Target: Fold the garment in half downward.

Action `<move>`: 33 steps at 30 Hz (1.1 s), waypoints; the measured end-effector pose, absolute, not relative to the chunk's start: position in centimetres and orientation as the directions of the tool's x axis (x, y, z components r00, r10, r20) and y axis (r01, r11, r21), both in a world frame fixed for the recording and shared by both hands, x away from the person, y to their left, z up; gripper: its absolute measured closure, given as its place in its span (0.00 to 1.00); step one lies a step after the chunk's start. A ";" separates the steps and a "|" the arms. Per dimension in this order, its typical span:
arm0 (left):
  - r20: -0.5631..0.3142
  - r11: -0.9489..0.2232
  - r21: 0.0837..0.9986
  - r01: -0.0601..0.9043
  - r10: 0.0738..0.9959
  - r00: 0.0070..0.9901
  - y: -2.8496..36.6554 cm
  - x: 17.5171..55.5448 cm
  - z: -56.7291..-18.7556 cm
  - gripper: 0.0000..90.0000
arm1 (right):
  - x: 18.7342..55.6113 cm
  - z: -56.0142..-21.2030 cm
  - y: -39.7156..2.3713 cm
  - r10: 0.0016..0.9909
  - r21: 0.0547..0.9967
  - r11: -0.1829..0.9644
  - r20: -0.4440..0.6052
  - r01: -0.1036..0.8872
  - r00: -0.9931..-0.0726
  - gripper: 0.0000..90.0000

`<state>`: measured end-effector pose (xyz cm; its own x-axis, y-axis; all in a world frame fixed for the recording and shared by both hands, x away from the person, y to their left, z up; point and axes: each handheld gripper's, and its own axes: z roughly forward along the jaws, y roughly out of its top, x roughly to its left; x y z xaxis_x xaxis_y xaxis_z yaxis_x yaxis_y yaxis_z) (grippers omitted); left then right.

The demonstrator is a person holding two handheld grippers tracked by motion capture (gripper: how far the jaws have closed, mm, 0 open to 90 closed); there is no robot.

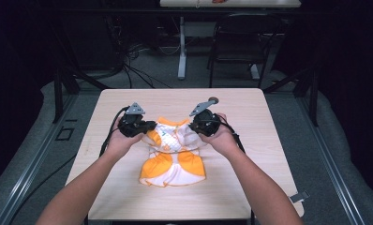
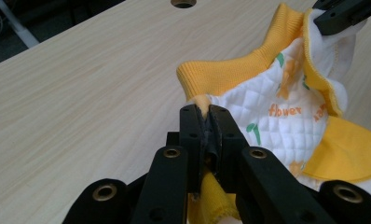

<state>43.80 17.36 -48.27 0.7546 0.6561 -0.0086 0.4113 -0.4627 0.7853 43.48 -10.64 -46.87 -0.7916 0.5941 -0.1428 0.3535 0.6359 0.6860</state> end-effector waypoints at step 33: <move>-0.069 -0.489 0.771 0.409 0.574 0.816 18.2 39.4 -51.3 0.94 | 39.0 -49.7 -10.9 0.526 0.665 0.669 -0.109 0.331 -0.844 0.96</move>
<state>39.44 18.20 -51.31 0.8159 0.5741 -0.0687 0.4088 -0.4887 0.7708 39.03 -10.89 -49.69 -0.8436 0.5258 -0.1091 0.3310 0.6691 0.6654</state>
